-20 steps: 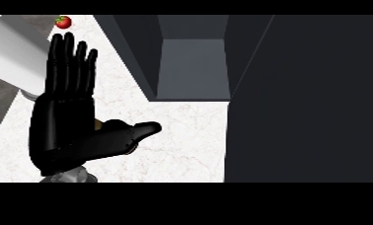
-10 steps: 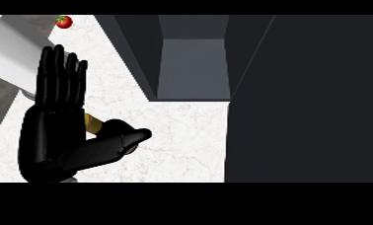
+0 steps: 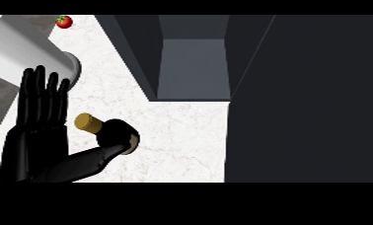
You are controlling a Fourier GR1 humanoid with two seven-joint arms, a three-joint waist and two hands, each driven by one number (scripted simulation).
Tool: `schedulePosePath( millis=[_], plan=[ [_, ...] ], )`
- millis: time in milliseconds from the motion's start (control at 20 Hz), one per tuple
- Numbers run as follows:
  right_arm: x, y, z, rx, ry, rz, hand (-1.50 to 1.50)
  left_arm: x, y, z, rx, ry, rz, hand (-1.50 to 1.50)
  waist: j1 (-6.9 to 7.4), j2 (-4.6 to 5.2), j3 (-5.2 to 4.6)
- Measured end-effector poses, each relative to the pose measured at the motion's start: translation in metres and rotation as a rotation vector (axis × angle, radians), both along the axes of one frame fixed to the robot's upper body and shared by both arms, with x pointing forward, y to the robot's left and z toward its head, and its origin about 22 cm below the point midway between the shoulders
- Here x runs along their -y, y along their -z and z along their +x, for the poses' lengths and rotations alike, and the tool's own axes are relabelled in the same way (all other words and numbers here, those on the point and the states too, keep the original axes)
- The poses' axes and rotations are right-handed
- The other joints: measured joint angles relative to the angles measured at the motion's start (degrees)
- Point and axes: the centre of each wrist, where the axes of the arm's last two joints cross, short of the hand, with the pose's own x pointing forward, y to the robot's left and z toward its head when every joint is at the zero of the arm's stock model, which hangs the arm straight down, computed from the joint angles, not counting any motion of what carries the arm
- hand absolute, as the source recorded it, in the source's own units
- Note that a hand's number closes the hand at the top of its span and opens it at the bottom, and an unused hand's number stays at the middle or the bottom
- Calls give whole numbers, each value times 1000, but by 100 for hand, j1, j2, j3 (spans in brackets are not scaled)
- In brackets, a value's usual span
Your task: Pick up the wine, place it into the cabinet and close the cabinet
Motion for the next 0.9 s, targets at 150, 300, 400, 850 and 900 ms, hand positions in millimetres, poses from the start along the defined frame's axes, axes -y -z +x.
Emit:
schedulePosePath(
  millis=[150,300,400,850,900],
  plan=[
    [1,-4,2,4,3,-6,-150,-7,10,-5,-13,-6,6,-150,3,0,-1],
    [1,2,7,-1,-1,-7,-150,-14,19,-7,-37,-16,7,-150,4,0,-1],
    [-3,0,0,3,-4,-5,-150,-22,25,-9,-48,-28,13,-150,2,0,0],
    [-5,6,-5,-3,-15,3,-150,-46,71,-20,-95,-57,13,-150,-1,0,0],
    [-4,5,-3,0,-14,0,-150,-48,75,-23,-100,-57,14,-150,2,0,0]
  ],
)
